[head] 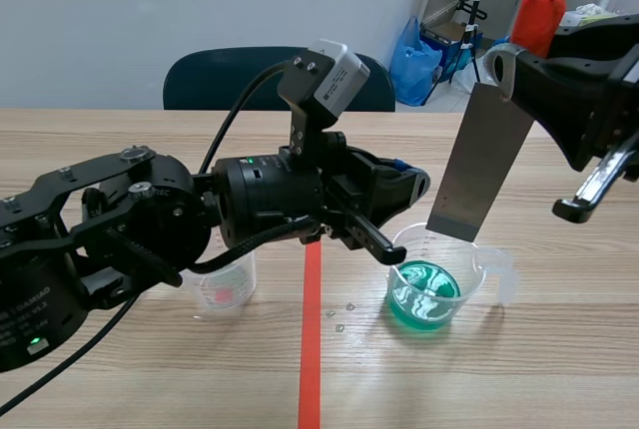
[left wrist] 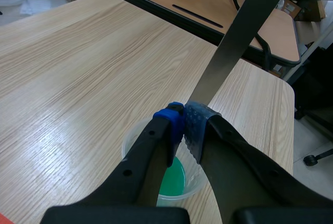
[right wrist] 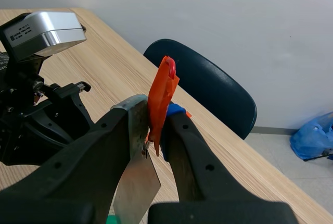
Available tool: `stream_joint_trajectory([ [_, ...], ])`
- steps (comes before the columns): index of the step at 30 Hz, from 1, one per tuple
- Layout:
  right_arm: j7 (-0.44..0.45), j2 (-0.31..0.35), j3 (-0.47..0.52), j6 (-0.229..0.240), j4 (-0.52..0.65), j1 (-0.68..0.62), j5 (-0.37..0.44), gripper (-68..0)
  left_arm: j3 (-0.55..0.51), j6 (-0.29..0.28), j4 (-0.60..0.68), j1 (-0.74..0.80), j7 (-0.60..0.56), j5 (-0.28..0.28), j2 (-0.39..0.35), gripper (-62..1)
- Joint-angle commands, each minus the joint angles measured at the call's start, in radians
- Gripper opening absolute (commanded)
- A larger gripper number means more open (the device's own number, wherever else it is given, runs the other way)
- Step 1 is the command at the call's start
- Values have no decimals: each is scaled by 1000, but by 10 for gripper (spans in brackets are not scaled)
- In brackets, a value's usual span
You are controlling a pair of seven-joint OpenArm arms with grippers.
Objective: Do the redox reaction experiment
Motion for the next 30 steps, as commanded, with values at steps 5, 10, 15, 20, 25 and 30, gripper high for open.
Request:
stream_joint_trajectory([
  [5, 23, 5, 13, -7, 5, 9, 8, -656, 0, -5, 14, -11, -14, -7, -3, -588],
  [10, 24, 5, 13, -7, 5, 9, 8, -656, -5, -6, 13, 8, -21, 6, -81, -588],
  [15, 29, 3, 13, -6, 5, 9, 8, -656, -105, -39, 40, 139, -92, 21, -229, -588],
  [20, 29, 3, 13, -6, 5, 9, 8, -656, -327, -129, 136, 409, -222, 21, -391, -588],
  [25, 29, 3, 13, -6, 5, 9, 8, -656, -602, -213, 188, 750, -369, 60, -468, -588],
  [30, 29, 3, 13, -6, 5, 9, 8, -656, -838, -232, 192, 1083, -557, 262, -455, -588],
])
